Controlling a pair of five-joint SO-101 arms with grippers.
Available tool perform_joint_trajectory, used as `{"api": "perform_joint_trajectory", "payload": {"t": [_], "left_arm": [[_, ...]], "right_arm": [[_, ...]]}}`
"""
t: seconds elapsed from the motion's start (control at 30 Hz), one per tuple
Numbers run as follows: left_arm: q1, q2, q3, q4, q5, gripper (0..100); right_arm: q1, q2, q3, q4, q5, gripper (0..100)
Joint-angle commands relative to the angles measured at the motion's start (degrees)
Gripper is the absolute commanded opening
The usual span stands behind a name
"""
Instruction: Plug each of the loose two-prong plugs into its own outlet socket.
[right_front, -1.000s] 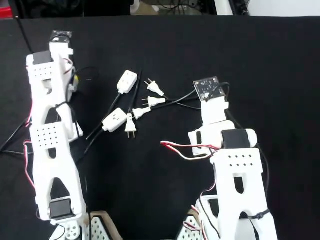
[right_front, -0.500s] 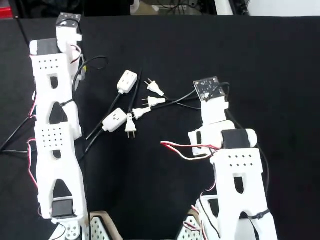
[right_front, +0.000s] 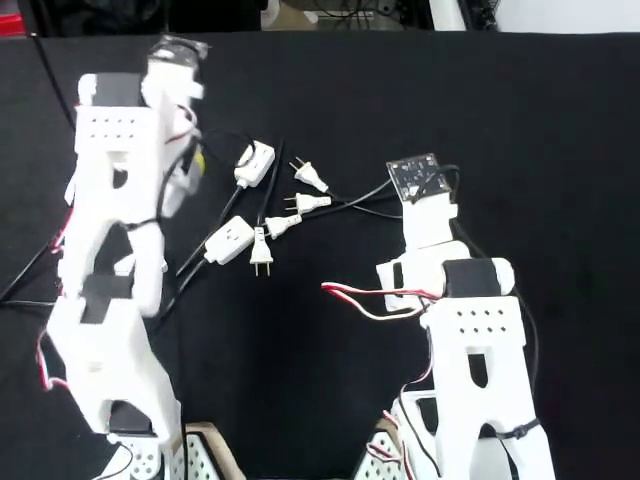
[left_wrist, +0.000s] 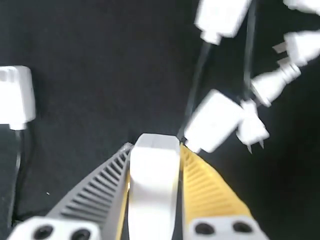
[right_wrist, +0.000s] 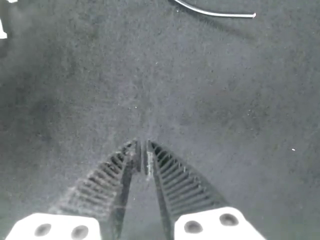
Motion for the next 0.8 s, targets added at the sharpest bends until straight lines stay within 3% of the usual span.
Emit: {"api": "perform_joint_trajectory", "payload": {"t": [0.0,0.1,0.37,0.6,0.77], "left_arm": [[6.46,-7.65,8.48,0.26,-3.52,3],[11.65,-10.29,16.48,-2.20,-5.54,3],[20.79,-15.65,40.40,-19.60,-5.80,3],[32.13,-20.04,51.56,-28.48,-5.63,3],[36.44,-20.04,58.33,-37.10,-5.36,3]], "right_arm": [[2.73,-0.13,-0.40,-0.70,-0.18,1.7],[3.34,-0.22,-0.48,-0.44,-0.18,1.7],[3.96,-0.31,-0.66,-0.26,-0.18,1.6],[12.04,-0.31,-5.05,3.34,1.23,1.8],[15.03,-0.31,-6.73,4.31,1.49,1.8]]}}
